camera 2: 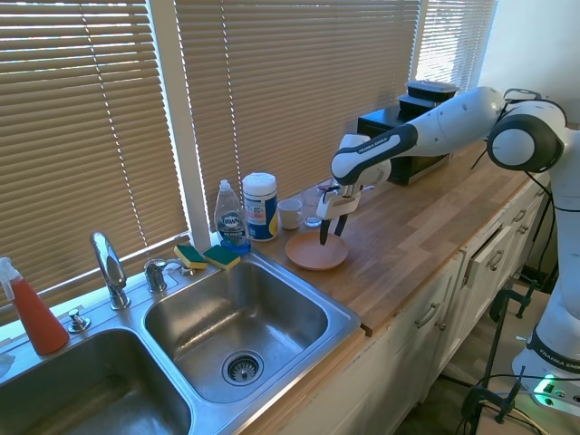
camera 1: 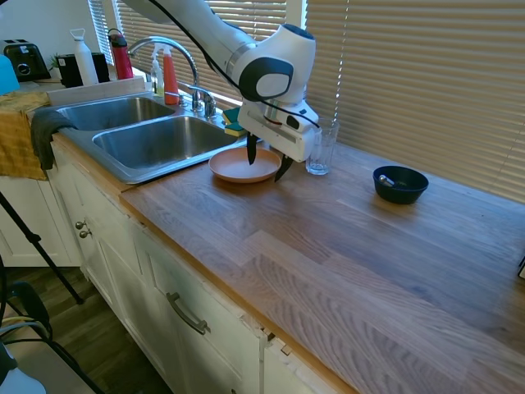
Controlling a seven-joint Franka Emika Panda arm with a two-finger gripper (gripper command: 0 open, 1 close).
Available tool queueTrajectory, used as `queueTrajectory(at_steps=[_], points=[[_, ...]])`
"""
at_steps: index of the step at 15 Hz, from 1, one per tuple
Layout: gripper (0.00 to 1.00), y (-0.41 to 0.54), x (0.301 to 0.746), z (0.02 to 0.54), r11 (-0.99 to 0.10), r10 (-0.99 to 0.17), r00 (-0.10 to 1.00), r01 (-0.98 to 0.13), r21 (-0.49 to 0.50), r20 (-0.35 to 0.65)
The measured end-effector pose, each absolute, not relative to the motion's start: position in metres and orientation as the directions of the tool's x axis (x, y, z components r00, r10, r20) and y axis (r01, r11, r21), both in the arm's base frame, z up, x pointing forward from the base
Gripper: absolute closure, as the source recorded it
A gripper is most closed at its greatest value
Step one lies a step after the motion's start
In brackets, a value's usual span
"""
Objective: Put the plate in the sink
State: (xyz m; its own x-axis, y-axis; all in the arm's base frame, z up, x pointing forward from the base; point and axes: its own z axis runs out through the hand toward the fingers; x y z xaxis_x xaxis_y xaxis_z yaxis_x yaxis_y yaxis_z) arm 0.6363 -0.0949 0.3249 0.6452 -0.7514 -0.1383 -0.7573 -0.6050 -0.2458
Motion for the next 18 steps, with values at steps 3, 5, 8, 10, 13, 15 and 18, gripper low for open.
queueTrajectory(at_steps=[3, 5, 8, 10, 13, 15, 18], points=[[1.0, -0.0939, 0.6392, 0.3215, -0.606, -0.747, 0.648, -0.756, -0.248, -0.151], [1.0, -0.0938, 0.6395, 0.3202, -0.606, -0.745, 0.649, -0.755, -0.249, -0.154], [1.0, -0.0939, 0.6389, 0.3186, -0.607, -0.741, 0.651, -0.754, -0.249, -0.163], [1.0, -0.0953, 0.6396, 0.3168, -0.607, -0.74, 0.651, -0.754, -0.25, -0.167], [1.0, -0.0983, 0.6405, 0.3164, -0.606, -0.739, 0.652, -0.753, -0.256, -0.168], [1.0, -0.0984, 0.6417, 0.3172, -0.607, -0.738, 0.654, -0.751, -0.259, -0.167], [1.0, -0.0981, 0.6434, 0.3163, -0.608, -0.735, 0.655, -0.751, -0.258, -0.172]])
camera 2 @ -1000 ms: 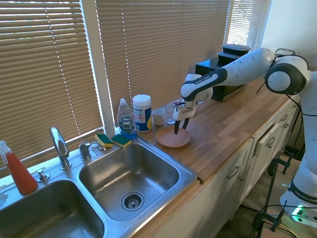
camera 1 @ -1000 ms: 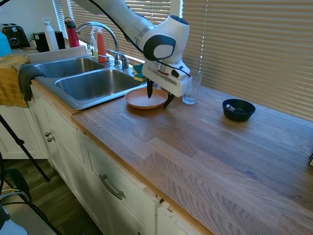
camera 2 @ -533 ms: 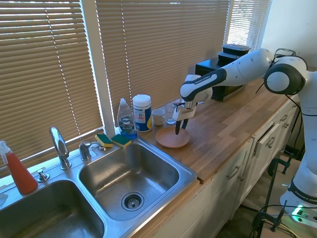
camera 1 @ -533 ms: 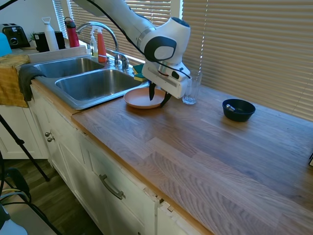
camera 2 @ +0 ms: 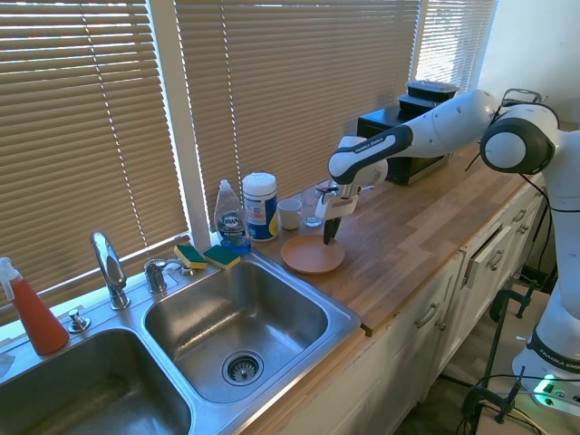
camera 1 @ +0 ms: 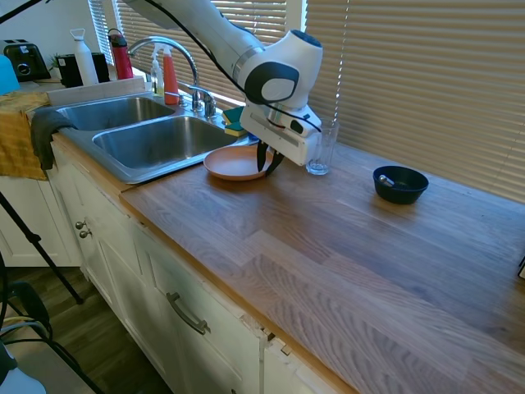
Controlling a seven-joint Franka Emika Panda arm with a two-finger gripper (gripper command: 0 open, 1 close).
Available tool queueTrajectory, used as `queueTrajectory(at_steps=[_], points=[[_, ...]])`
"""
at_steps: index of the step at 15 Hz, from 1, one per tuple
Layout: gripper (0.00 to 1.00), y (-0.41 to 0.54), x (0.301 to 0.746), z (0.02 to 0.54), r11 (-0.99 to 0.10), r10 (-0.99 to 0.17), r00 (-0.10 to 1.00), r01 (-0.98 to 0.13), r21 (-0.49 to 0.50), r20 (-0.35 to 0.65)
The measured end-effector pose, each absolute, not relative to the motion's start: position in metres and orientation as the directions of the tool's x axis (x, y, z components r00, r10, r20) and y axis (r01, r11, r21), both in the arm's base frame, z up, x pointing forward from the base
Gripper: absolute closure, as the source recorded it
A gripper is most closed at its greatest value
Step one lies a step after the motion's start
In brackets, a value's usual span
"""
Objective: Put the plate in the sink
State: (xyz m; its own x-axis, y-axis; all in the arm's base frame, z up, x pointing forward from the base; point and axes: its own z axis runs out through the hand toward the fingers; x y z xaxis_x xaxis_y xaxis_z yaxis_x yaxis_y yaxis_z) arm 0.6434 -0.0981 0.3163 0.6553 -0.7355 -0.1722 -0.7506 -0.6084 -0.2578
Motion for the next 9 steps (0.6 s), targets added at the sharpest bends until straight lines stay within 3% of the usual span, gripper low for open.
queueTrajectory(at_steps=[9], points=[[1.0, -0.1076, 0.6443, 0.3239, -0.606, -0.709, 0.674, -0.732, -0.311, -0.207]])
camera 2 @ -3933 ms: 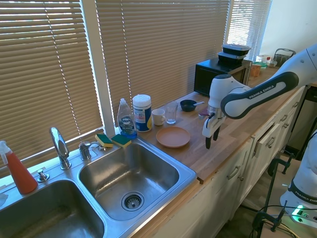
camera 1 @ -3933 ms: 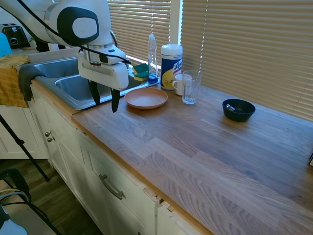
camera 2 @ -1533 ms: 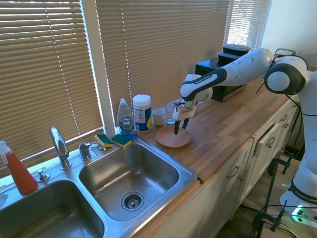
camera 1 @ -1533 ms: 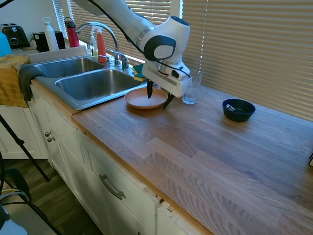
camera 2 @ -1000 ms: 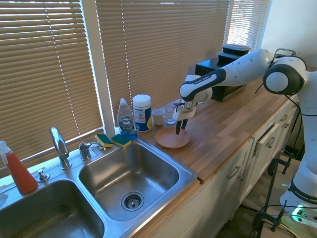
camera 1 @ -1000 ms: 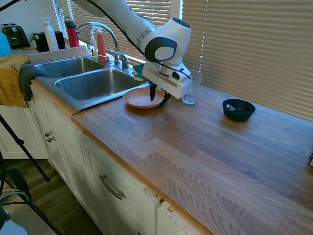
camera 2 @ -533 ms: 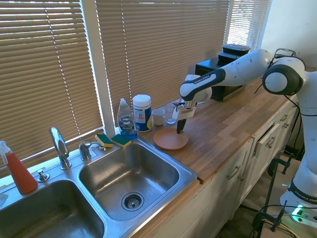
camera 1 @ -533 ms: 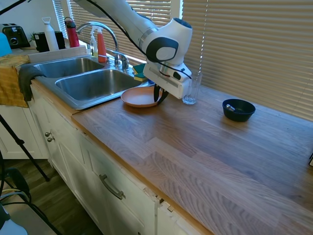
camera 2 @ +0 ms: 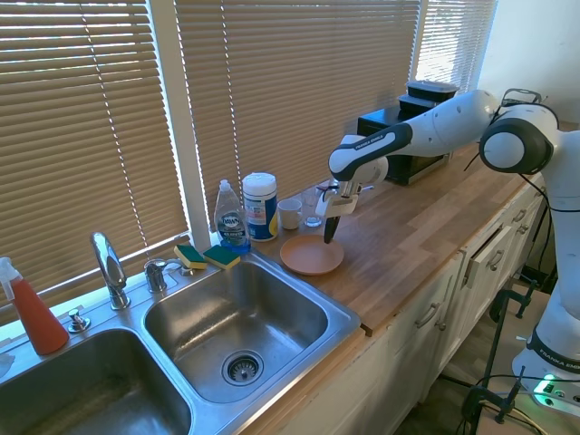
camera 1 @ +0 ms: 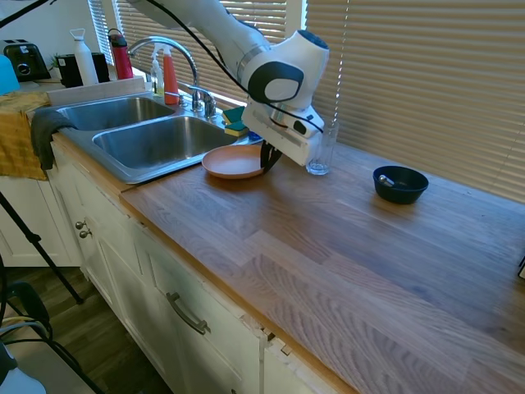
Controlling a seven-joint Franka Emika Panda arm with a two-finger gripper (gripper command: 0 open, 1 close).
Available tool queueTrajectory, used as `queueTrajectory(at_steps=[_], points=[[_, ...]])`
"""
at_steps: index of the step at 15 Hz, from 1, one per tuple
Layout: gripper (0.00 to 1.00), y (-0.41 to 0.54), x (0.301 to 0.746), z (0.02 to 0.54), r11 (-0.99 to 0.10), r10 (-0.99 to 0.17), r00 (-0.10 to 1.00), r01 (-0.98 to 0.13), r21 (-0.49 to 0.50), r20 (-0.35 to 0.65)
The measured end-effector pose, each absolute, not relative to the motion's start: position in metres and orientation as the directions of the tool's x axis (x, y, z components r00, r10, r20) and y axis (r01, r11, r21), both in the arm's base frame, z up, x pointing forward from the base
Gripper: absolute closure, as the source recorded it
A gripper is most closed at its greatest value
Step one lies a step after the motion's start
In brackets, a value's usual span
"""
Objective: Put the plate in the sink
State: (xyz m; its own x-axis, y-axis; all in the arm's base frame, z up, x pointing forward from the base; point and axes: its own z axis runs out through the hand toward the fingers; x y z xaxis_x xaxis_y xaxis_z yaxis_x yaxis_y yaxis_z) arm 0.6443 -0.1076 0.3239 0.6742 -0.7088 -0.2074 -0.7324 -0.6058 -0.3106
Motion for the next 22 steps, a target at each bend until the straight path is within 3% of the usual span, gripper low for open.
queueTrajectory(at_steps=[7, 15, 22], points=[[1.0, -0.076, 0.643, 0.382, -0.632, -0.66, 0.724, -0.679, -0.373, -0.2], [1.0, 0.086, 0.645, 0.432, -0.669, -0.636, 0.747, -0.658, -0.345, -0.192], [1.0, 0.152, 0.662, 0.418, -0.725, -0.583, 0.792, -0.607, -0.325, -0.179]])
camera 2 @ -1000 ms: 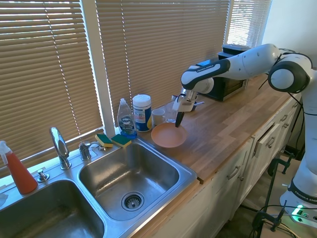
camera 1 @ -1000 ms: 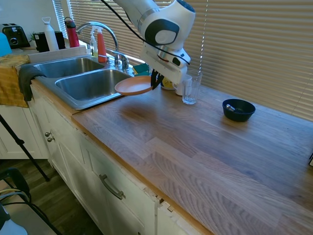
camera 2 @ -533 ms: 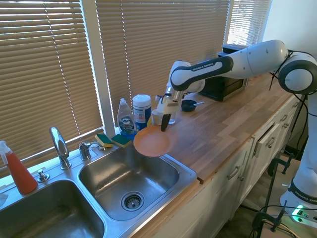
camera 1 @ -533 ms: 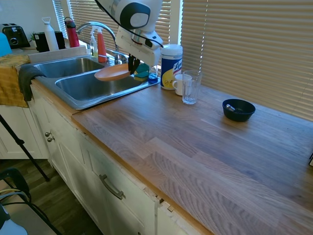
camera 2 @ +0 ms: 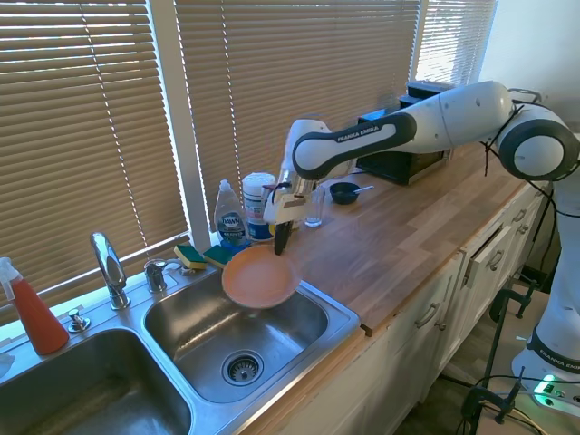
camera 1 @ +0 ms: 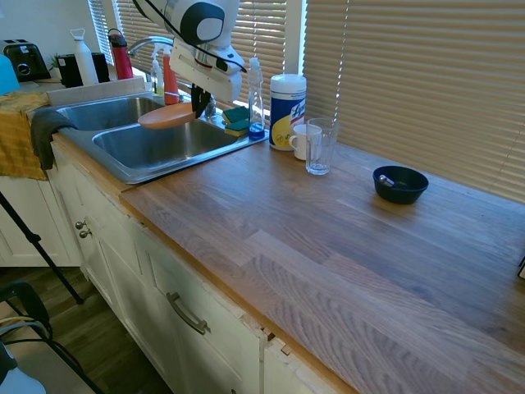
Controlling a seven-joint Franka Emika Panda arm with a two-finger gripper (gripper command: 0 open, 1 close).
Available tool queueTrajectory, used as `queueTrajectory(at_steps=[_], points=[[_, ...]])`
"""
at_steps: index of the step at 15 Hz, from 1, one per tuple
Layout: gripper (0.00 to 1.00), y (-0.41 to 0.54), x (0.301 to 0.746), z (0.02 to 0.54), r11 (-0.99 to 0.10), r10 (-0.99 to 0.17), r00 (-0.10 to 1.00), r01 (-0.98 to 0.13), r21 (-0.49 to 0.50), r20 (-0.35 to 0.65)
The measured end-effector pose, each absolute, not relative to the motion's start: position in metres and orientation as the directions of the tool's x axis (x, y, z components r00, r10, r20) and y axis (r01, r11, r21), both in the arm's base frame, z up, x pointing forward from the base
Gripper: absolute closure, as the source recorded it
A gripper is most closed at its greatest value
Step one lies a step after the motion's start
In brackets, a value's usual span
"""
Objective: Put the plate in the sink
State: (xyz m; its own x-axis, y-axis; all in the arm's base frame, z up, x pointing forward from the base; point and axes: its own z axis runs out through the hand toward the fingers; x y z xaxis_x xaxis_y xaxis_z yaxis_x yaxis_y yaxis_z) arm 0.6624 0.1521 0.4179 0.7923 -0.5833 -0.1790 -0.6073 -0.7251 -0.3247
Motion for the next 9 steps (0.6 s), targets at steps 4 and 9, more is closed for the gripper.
queueTrajectory(at_steps=[4, 9], points=[[1.0, 0.213, 0.682, 0.385, -0.748, -0.585, 0.794, -0.607, -0.267, -0.165], [1.0, 0.251, 0.705, 0.317, -0.767, -0.583, 0.791, -0.612, -0.196, -0.186]])
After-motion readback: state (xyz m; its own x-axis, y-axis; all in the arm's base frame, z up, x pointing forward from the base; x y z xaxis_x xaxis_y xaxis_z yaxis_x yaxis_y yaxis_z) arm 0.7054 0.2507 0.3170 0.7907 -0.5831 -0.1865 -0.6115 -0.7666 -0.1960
